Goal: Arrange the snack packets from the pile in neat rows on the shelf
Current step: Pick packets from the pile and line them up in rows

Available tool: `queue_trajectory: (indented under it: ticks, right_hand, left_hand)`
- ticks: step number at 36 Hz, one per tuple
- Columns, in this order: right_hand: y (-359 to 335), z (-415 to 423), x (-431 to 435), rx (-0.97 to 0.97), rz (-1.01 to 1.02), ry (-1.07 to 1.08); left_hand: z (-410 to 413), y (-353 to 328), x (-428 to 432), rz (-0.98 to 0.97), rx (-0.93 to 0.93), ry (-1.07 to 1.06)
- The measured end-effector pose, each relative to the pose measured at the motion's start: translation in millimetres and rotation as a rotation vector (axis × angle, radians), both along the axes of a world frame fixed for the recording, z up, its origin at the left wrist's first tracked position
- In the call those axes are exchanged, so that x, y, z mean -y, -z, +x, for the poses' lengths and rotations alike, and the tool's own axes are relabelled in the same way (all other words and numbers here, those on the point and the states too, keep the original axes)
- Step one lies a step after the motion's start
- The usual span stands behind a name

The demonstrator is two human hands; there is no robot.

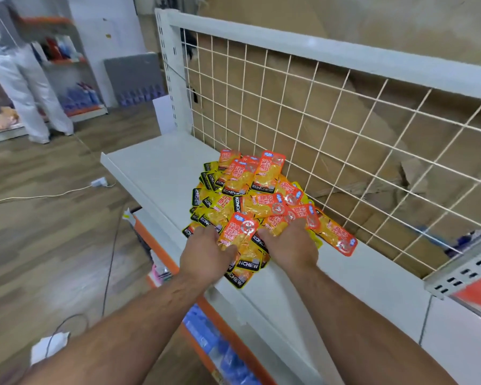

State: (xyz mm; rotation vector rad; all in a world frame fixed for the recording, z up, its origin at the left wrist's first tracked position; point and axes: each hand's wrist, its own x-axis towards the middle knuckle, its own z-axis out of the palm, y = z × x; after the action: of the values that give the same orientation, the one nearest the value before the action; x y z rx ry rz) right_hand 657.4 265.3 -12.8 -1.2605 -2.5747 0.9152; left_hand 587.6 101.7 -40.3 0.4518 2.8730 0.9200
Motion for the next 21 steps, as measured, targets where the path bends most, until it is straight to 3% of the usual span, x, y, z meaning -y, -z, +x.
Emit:
queue_trajectory:
  ticks: [11, 21]
  right_hand:
    - [0, 3, -13, -0.039, -0.187, 0.045]
    - [-21, 49, -20, -0.17, -0.261, 0.216]
  left_hand:
    - [4, -12, -6, 0.022, 0.001, -0.047]
    - [8, -39, -7, 0.265, 0.256, -0.011]
